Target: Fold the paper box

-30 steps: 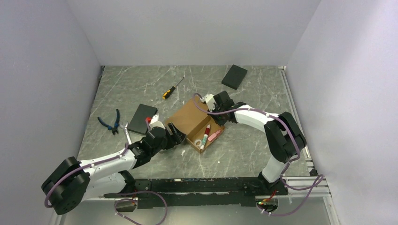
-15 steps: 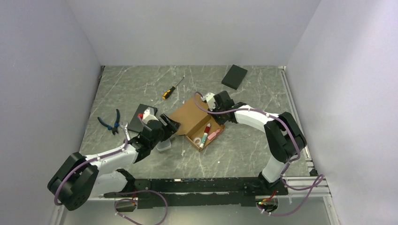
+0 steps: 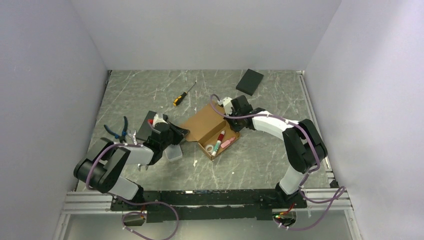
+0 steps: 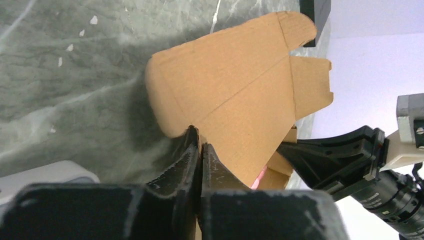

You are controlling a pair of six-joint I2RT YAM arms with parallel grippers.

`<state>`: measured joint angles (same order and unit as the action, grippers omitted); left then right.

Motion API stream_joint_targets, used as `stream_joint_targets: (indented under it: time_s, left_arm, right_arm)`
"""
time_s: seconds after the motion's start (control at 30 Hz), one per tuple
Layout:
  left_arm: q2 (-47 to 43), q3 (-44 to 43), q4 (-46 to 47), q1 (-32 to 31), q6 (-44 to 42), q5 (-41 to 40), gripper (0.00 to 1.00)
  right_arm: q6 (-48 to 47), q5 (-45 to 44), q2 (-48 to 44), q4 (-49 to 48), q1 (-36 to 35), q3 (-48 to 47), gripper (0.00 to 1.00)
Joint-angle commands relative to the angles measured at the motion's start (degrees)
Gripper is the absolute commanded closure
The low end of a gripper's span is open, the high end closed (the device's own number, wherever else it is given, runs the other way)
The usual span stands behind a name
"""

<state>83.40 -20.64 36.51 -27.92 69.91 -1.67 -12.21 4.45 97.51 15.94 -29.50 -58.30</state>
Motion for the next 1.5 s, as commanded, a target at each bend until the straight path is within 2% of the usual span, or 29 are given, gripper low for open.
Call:
stream_joint_targets:
  time_s: [0.0,0.03,0.2,0.33,0.4,0.53,0.63,0.8,0.93,1.1,1.3,1.47]
  left_arm:
    - [2.8,-2.78,7.61,0.46,-1.58,4.66,0.97]
    - [2.96,-3.32,7.8,0.46,-2.92,4.88,1.0]
    - [2.51,-4.8,10.15,0.42,-11.65,5.49,1.0]
    - [2.06,-5.73,10.52,0.26,-18.7,5.92,1.0]
    - [2.36,-6.21,11.24,-0.05,-22.14,6.75,1.0]
    - [3.19,-6.96,13.62,-0.58,-28.37,8.71,1.0]
    - [2.77,-7.79,11.96,-1.01,-33.36,8.87,1.0]
    - [0.99,-7.59,11.28,-1.33,-40.04,8.76,1.0]
    - [-0.38,-6.44,13.0,-2.21,-45.16,9.27,1.0]
    - [-1.94,-4.53,16.41,-4.42,-53.16,9.74,1.0]
    - [-3.1,-2.27,19.82,-8.11,-60.93,8.76,1.0]
    - [-4.56,0.7,24.0,-10.06,-65.04,6.45,1.0]
  right_arm:
    - [1.64,1.56,-0.79,-2.59,1.72,0.12,1.0]
    - [1.92,2.11,-0.83,-2.52,1.97,0.05,1.0]
    - [6.12,10.88,-0.84,-2.54,6.09,-0.1,1.0]
    - [7.02,13.96,-1.22,-3.16,8.64,0.29,0.96]
    - [6.44,15.76,-1.93,-3.24,9.07,0.46,0.91]
    - [2.61,22.98,-4.08,-0.76,9.24,-0.56,0.67]
    - [-0.92,25.1,-7.16,1.09,10.08,-0.91,0.56]
    - [-9.1,30.73,-12.05,7.07,13.73,-1.55,0.44]
    - [-16.81,35.68,-15.13,12.54,17.01,-2.89,0.39]
    - [-14.61,41.65,-19.87,11.3,19.84,-2.61,0.24]
    - [-14.81,45.92,-18.97,13.28,20.36,-6.25,0.13]
    - [-25.73,50.02,-14.76,23.95,19.92,-15.09,0.01]
